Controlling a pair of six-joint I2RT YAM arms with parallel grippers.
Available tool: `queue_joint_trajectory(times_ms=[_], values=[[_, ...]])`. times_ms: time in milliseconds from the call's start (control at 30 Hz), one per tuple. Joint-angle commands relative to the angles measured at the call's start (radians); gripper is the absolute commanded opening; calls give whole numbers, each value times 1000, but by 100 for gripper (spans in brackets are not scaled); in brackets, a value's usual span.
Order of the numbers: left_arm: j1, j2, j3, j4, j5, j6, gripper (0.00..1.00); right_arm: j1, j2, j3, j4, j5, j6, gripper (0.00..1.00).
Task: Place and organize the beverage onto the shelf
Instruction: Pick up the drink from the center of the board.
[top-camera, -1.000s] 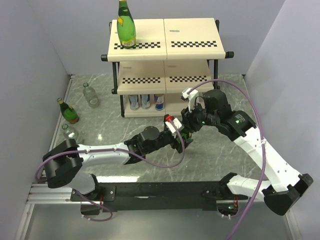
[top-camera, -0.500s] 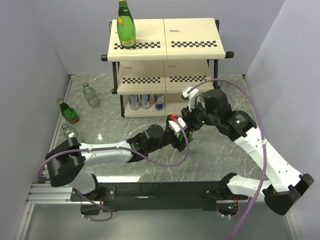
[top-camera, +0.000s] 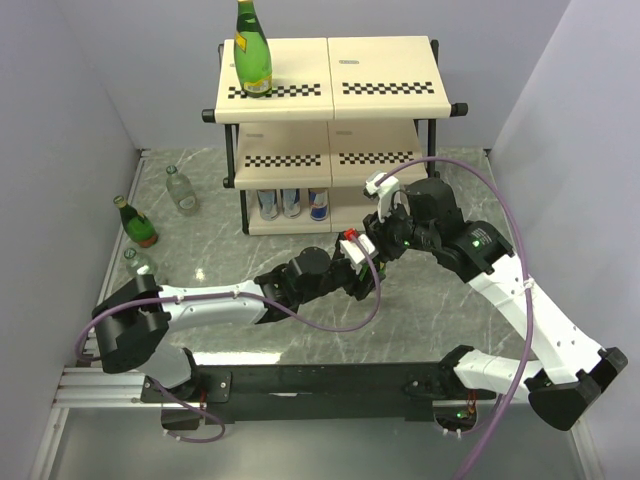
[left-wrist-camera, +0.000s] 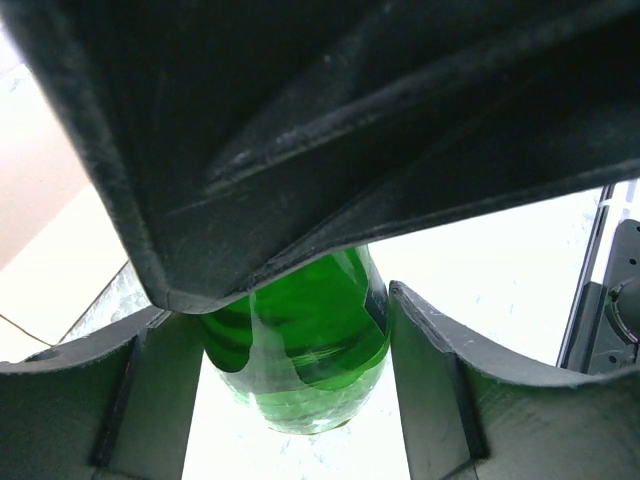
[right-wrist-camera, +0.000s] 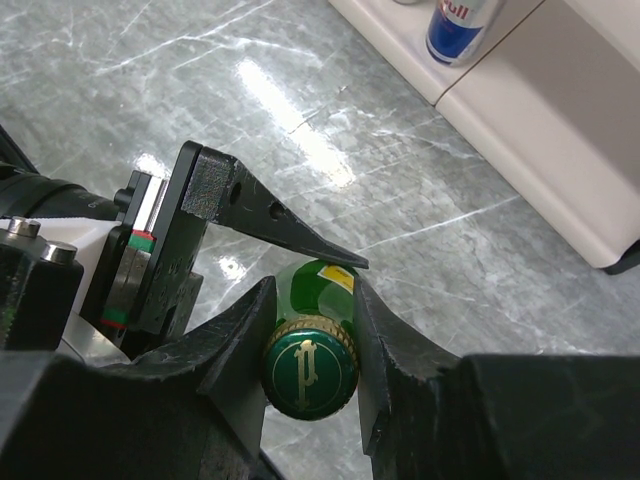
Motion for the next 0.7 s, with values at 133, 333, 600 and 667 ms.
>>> queue_joint_trajectory(times_ms=[133, 333, 600, 667], values=[[0, -85, -39, 85, -43, -36, 0, 11, -43, 50, 123, -26, -12, 46], [7, -108, -59, 94, -44, -56, 0, 11, -61, 48, 128, -11, -11, 71], [15, -128, -86, 116, -47, -61, 0, 9, -94, 43, 132, 17, -11, 79], [16, -133, -91, 119, -49, -61, 0, 9, -104, 42, 135, 21, -11, 79]])
